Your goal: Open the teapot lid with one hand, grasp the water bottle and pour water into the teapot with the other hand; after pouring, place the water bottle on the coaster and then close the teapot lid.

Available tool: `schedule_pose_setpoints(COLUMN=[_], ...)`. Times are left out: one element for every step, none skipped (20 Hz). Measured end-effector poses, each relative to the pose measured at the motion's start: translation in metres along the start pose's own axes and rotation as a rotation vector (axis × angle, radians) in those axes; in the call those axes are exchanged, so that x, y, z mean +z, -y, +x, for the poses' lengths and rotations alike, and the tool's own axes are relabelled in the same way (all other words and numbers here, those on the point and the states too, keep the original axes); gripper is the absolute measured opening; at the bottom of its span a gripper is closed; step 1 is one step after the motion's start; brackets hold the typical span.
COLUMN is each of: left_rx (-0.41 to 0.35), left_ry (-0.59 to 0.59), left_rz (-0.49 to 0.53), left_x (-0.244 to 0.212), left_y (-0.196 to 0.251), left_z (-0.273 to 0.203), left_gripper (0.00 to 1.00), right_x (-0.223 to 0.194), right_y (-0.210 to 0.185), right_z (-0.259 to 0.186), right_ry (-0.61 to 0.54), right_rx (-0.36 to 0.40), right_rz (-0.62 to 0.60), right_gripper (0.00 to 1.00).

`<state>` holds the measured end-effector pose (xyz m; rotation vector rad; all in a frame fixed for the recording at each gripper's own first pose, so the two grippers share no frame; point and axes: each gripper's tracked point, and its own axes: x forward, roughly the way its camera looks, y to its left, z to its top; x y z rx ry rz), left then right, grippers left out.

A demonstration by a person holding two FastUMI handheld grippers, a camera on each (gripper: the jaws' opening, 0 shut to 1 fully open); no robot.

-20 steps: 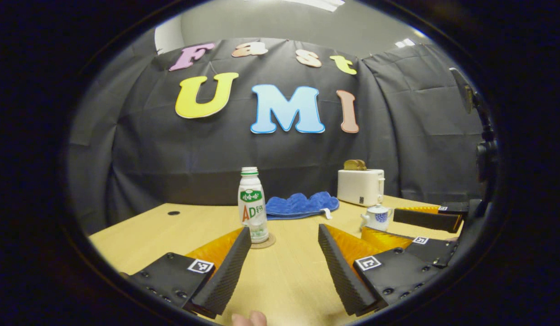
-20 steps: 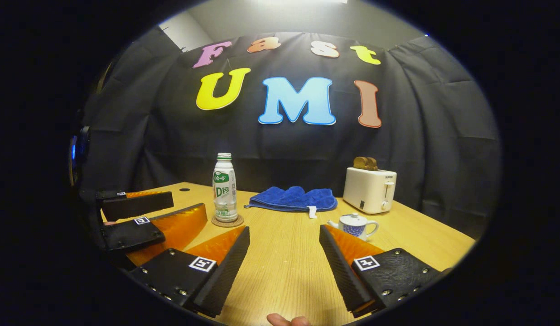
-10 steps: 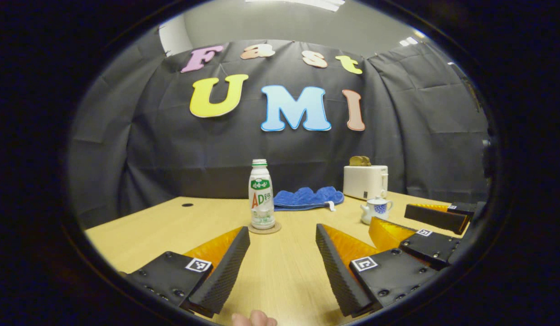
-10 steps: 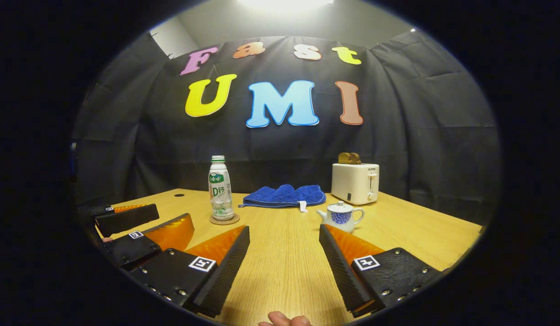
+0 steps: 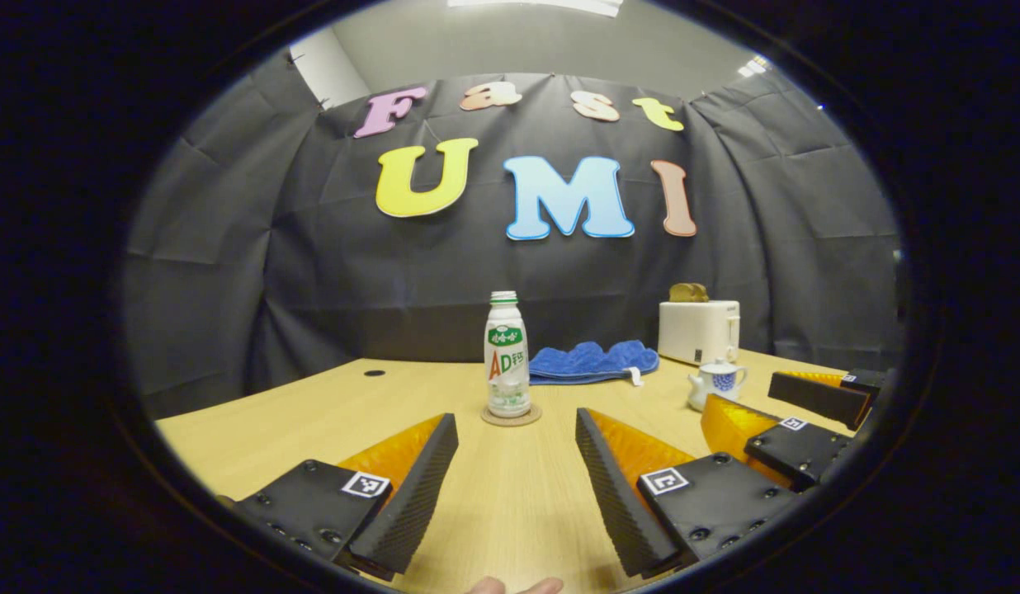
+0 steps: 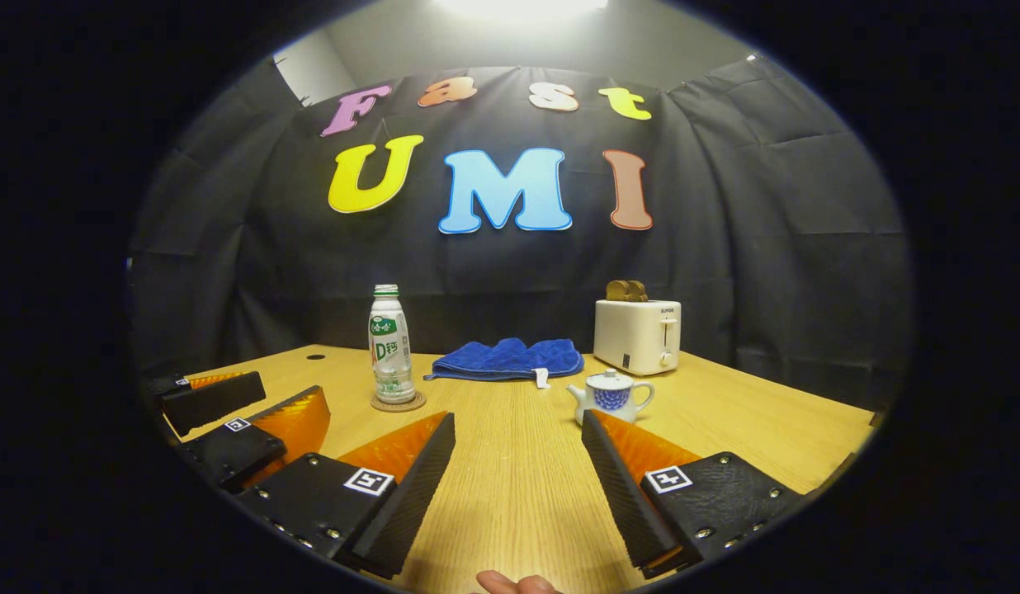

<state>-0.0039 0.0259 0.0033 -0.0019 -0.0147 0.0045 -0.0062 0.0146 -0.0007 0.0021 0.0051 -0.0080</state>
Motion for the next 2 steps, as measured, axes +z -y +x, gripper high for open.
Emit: schedule_pose_setpoints(left_rx=[-0.003,-0.004], left_ry=[0.001,0.002], left_rz=[0.000,0.000], left_x=[-0.0004,-0.0003], left_y=[0.0012,0.0007], left_z=[-0.0002,-0.0007], left_gripper=[0.99,0.99], right_x=[-0.0004,-0.0001], right_y=[-0.0009,-0.0025], right_z=[-0.0004,-0.0009], right_ry=[0.001,0.002], right_rx=[0.006,0.017], right_rz=[0.000,0.000], right_gripper=[0.95,0.95])
